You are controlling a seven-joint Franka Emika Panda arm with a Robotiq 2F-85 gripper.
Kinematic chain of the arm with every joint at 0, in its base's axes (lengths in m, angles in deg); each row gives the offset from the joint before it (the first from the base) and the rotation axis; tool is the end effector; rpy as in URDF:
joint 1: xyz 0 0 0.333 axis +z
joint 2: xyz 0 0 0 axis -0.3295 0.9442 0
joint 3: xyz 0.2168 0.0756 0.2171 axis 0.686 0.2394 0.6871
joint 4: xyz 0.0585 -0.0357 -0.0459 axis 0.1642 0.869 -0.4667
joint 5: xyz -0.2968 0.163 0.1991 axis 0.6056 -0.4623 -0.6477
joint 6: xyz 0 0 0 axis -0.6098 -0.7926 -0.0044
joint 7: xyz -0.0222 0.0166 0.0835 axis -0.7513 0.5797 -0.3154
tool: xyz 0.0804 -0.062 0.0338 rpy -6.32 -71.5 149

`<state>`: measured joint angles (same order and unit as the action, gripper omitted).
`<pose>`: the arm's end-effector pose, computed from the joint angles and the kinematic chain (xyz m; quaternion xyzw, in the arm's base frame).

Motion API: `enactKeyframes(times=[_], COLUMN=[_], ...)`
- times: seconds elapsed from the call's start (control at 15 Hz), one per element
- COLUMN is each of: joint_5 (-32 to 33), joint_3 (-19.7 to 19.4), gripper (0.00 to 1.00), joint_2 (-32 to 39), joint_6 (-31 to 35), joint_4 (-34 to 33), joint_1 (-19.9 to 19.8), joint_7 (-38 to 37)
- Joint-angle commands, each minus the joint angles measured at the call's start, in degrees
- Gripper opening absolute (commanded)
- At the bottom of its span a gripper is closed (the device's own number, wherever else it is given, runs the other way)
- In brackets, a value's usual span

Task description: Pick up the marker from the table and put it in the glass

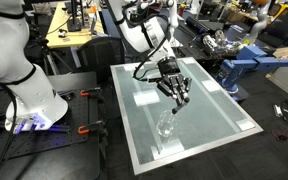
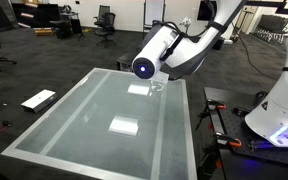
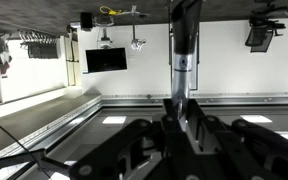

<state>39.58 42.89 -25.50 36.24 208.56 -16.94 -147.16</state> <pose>0.5060 -0.0507 0.2227 0.5306 -0.5666 0.4386 0.4529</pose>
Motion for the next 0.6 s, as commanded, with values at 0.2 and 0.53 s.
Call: enactKeyframes(times=[0.2,0.53], joint_5=[-0.1,-0.2], joint_3=[-0.1,0.0], gripper=[0.05,0.05], joint_2=[2.8,4.2], joint_6=[3.0,3.1], joint_4=[-0.7,-0.9], joint_1=[-0.8,-0.8], joint_7=[0.0,0.1])
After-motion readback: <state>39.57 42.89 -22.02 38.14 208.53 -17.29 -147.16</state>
